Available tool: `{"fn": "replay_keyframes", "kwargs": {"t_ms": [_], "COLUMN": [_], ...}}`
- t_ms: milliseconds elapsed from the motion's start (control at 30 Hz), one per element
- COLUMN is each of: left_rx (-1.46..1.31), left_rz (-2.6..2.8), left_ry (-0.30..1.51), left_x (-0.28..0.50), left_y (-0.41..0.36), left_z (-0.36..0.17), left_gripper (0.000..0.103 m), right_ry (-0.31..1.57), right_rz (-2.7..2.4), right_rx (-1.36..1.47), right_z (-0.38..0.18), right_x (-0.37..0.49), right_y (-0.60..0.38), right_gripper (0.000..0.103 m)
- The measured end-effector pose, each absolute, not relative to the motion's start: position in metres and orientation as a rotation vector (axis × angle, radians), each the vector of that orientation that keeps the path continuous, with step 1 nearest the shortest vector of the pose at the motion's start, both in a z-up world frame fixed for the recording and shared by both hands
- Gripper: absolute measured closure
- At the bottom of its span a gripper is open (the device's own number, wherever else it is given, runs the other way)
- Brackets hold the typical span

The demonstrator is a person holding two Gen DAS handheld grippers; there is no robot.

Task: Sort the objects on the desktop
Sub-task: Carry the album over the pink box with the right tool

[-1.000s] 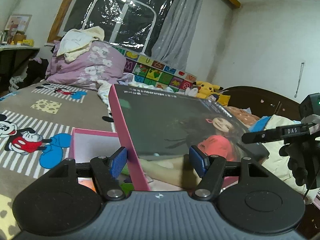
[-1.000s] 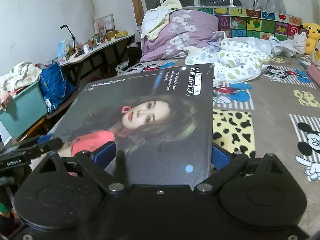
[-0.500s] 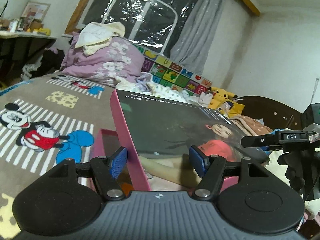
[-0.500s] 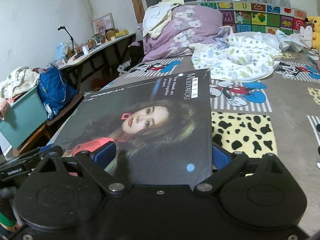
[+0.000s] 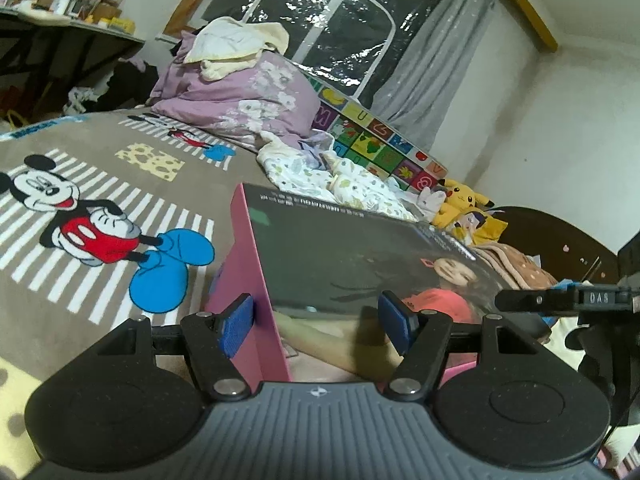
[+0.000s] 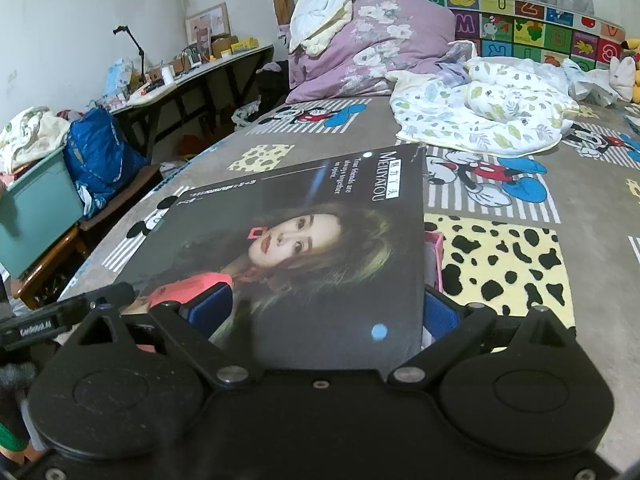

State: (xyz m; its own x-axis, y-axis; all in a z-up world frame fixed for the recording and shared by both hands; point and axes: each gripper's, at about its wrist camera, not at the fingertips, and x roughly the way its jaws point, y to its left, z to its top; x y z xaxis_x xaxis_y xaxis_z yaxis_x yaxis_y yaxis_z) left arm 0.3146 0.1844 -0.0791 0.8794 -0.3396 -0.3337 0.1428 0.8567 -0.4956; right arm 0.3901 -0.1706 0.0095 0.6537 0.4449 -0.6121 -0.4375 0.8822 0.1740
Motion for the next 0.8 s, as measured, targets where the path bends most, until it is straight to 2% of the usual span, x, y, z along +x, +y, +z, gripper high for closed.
{"fn": "replay_keyframes", "kwargs": {"t_ms": [433,800], "left_rx": [-0.45,-0.444], "left_rz": [-0.262,-0.237], "left_ry": [0.479,0.438], "left_x": [0.317,0.32], "left_y": [0.174,0.162], "left_z": [-0.09,-0.096], "left_gripper": [0.036,0.036], "right_ry": [0.782,0.782], "right_rz": [0.473,0.441], "right_rx": [-0.032,0.016], "right_z": [-0.013,-0.021], "right_x": [0.4,0.406], "right_y": [-0.168,-0.18], "right_gripper": [0.004,0.004]}}
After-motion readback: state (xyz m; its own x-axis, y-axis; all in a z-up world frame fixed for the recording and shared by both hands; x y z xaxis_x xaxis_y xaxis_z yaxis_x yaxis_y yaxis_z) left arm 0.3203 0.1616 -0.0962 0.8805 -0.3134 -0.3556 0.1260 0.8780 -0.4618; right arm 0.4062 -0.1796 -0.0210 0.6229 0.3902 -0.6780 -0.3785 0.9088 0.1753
